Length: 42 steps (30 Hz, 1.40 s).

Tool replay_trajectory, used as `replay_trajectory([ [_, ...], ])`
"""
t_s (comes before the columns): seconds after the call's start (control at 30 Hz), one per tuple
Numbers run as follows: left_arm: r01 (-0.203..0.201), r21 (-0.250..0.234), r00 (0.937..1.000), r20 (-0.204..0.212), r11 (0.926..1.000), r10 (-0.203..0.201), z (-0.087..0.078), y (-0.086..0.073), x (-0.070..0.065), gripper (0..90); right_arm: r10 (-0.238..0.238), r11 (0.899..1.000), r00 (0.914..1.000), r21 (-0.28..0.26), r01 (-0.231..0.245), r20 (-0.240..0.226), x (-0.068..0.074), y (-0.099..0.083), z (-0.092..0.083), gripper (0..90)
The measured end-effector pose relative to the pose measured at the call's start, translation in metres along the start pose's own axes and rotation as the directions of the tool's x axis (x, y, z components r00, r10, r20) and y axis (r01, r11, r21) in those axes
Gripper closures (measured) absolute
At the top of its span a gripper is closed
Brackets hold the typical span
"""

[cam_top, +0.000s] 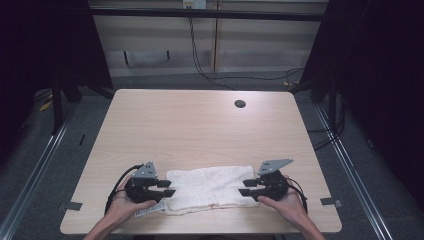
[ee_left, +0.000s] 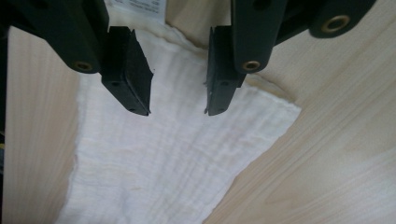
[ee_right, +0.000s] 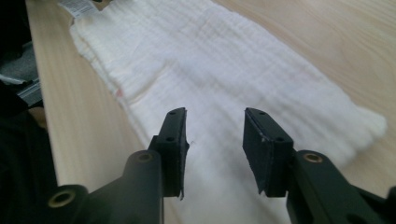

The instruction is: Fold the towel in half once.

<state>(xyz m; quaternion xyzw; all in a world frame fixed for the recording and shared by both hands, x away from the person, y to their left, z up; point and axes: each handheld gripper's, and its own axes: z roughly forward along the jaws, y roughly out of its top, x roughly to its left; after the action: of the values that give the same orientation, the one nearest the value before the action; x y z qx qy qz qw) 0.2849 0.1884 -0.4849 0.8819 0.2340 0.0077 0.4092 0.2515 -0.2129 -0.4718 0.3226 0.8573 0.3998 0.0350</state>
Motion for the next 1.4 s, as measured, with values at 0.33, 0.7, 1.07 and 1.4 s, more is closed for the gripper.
replay_trajectory([
  [0.33,-0.052,0.045,0.9982,-0.026,0.9976,0.053,0.01,-0.007,0.001,73.0,-0.064,0.998,0.9963,0.007,0.064,-0.057,0.011,0.021,0.038,53.1],
  [0.7,-0.062,0.039,0.9974,-0.034,0.9973,0.064,0.019,-0.003,-0.008,83.1,-0.146,0.982,0.9833,0.103,0.157,-0.108,0.042,0.031,0.075,49.8],
  [1.07,-0.044,0.024,0.999,0.008,0.9987,0.044,0.037,0.011,-0.008,82.2,-0.163,0.981,0.985,0.1,0.168,-0.056,0.036,0.015,0.059,83.1],
  [1.4,-0.12,0.051,0.9924,0.036,0.9915,0.118,0.063,0.033,-0.028,79.0,-0.08,0.995,0.9967,0.067,0.079,0.01,0.02,-0.014,0.027,83.1],
])
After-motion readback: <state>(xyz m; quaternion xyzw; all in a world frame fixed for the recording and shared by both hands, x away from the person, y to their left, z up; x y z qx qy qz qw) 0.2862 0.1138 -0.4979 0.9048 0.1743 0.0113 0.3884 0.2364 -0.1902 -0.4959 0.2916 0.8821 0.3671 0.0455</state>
